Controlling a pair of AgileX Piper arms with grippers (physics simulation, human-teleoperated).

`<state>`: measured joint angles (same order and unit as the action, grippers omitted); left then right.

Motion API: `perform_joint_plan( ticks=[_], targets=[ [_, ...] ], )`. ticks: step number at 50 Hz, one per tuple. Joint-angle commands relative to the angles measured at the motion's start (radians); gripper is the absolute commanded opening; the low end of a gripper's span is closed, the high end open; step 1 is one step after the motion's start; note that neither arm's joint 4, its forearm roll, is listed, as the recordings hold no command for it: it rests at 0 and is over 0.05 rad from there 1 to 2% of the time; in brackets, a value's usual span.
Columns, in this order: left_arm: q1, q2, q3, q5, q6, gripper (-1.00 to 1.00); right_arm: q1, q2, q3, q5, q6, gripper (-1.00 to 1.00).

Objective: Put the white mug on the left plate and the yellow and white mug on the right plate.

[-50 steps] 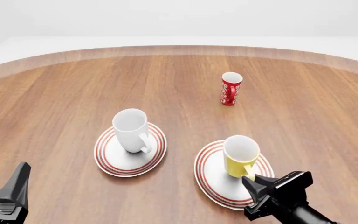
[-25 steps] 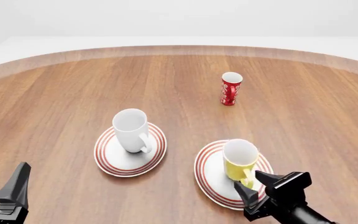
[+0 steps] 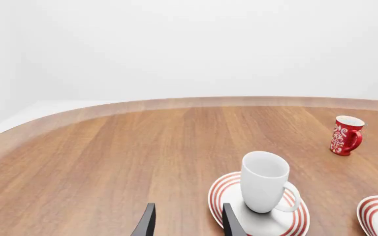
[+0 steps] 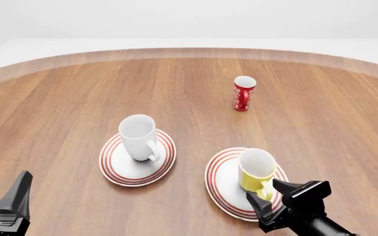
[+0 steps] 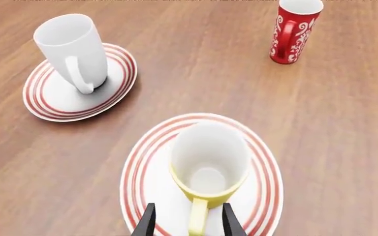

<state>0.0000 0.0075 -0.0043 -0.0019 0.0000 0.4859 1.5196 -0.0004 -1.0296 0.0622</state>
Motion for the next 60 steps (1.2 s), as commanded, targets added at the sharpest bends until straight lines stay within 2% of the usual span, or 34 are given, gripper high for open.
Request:
perform_joint_plan(
  ticks=[1, 28, 34, 48, 60],
  targets=[
    [0.000, 0.000, 0.000, 0.000, 0.000, 1.00, -0.002, -0.105, 0.000, 0.097, 0.002, 1.00],
    [0.000, 0.000, 0.000, 0.000, 0.000, 1.00, -0.039, -0.508, 0.000, 0.444, -0.001, 1.00],
    [0.000, 0.000, 0.000, 0.000, 0.000, 1.00, -0.052, -0.549, 0.000, 0.477, 0.005, 1.00],
    [0.000, 0.000, 0.000, 0.000, 0.000, 1.00, -0.102, -0.848, 0.000, 0.734, 0.028, 1.00],
    [0.000, 0.000, 0.000, 0.000, 0.000, 1.00, -0.146, -1.024, 0.000, 0.890, 0.036, 1.00]
  ],
)
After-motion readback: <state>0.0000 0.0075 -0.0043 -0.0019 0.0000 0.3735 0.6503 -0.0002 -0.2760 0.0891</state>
